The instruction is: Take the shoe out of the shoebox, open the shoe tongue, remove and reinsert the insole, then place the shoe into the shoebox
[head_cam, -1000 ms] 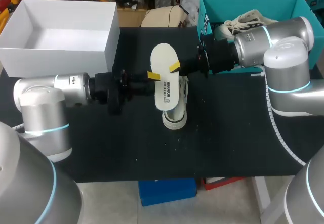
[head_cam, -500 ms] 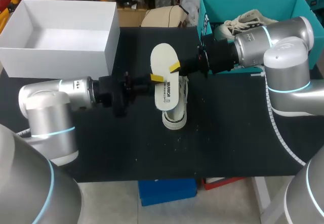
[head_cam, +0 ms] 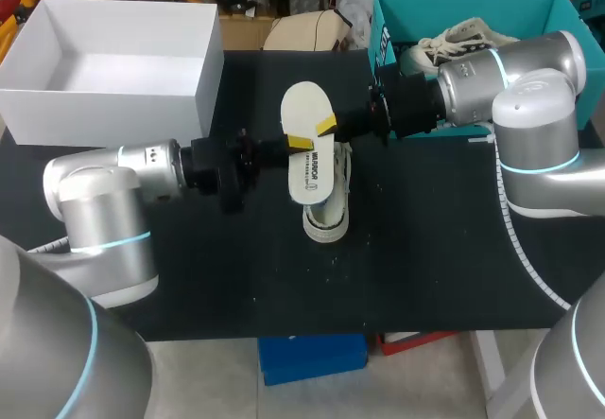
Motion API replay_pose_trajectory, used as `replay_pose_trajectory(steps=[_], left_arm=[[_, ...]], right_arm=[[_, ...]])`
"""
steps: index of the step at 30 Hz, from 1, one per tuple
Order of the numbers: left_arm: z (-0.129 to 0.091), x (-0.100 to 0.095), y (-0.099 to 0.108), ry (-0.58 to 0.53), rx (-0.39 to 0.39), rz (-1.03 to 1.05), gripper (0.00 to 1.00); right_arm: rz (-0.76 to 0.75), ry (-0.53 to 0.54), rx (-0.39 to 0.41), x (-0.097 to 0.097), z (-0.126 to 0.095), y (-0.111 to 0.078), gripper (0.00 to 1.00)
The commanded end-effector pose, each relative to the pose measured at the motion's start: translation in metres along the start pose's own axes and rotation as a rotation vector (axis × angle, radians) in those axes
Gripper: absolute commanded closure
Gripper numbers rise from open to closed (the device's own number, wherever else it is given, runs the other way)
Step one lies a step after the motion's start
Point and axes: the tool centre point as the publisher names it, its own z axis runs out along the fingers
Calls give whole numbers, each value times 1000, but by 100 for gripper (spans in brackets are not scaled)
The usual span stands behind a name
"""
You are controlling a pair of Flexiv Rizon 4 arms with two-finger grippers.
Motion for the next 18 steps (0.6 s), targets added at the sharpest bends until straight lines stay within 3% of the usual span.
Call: replay_pose_trajectory(steps=[1, 3, 4, 6, 7, 13, 18], left_arm=[[4, 2, 1, 1, 6, 0, 100], [4, 3, 1, 2, 8, -2, 100], [4, 3, 1, 3, 9, -3, 100], [3, 3, 0, 9, 12, -4, 100], [2, 3, 0, 13, 14, -5, 100], [-7, 4, -8, 80, 43, -28, 100], [-23, 4, -24, 166, 60, -86, 100]], right_arm=[[0, -2, 0, 0, 1, 0, 100], [0, -2, 0, 0, 1, 0, 100], [0, -2, 0, 0, 1, 0, 91], [4, -20, -1, 1, 0, 0, 55], [5, -20, -2, 0, 0, 1, 0], [8, -78, -23, 2, -8, 4, 0], [13, -202, -69, 4, -19, 2, 0]])
